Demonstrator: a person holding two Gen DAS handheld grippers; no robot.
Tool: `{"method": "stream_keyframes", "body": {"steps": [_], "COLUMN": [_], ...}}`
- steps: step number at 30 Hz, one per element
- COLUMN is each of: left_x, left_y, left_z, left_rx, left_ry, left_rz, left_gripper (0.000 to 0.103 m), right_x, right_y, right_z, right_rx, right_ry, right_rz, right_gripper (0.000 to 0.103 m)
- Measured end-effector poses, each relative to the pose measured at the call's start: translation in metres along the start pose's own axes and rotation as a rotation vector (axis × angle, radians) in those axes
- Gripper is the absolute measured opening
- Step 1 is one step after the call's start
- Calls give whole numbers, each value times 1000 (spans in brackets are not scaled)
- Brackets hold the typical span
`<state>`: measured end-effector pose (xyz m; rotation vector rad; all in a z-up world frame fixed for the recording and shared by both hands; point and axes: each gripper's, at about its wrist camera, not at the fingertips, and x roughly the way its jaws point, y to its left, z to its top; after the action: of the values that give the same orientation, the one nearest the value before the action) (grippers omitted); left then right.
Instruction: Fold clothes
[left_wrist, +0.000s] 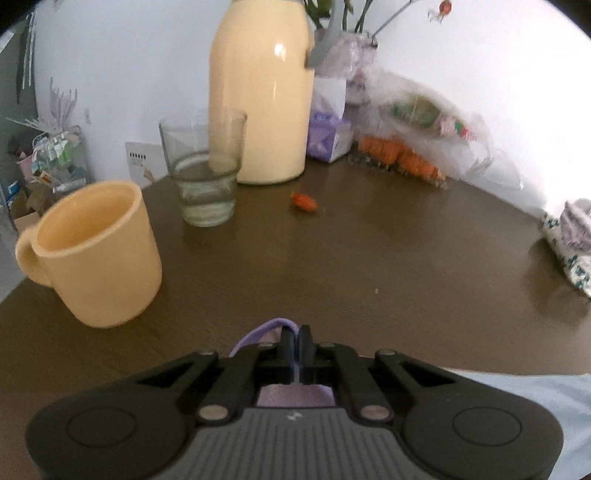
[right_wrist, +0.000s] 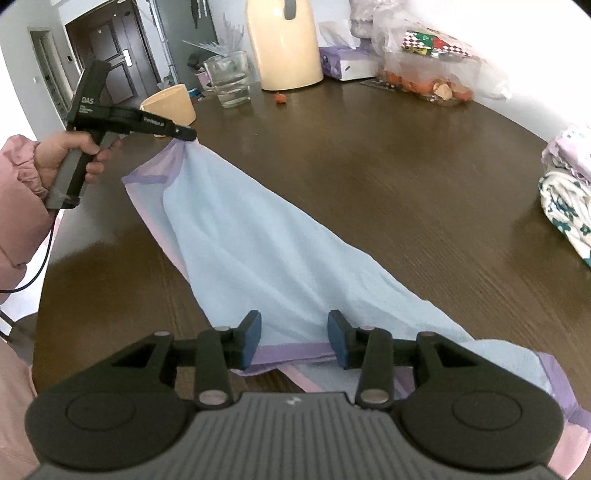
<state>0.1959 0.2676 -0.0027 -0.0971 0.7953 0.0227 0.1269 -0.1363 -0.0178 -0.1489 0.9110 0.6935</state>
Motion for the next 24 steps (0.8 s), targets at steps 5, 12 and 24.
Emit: {"method": "stream_keyframes", "body": {"steps": [5, 12, 24], "left_x": [-13, -64, -64], "left_y": [5, -37, -81], "left_z": [-8, -34, -58], "left_rx": [-31, 209, 395], "left_ry": [-5, 1, 41], "left_rz": [-13, -213, -270], "left_gripper": [24, 42, 44], "right_x": [-18, -16, -4], "right_y": [-3, 30, 58], "right_z": [0, 2, 26], "right_rx": [31, -146, -417], "right_ry": [-48, 8, 53], "right_rz": [20, 32, -148], "right_gripper": [42, 46, 6]}}
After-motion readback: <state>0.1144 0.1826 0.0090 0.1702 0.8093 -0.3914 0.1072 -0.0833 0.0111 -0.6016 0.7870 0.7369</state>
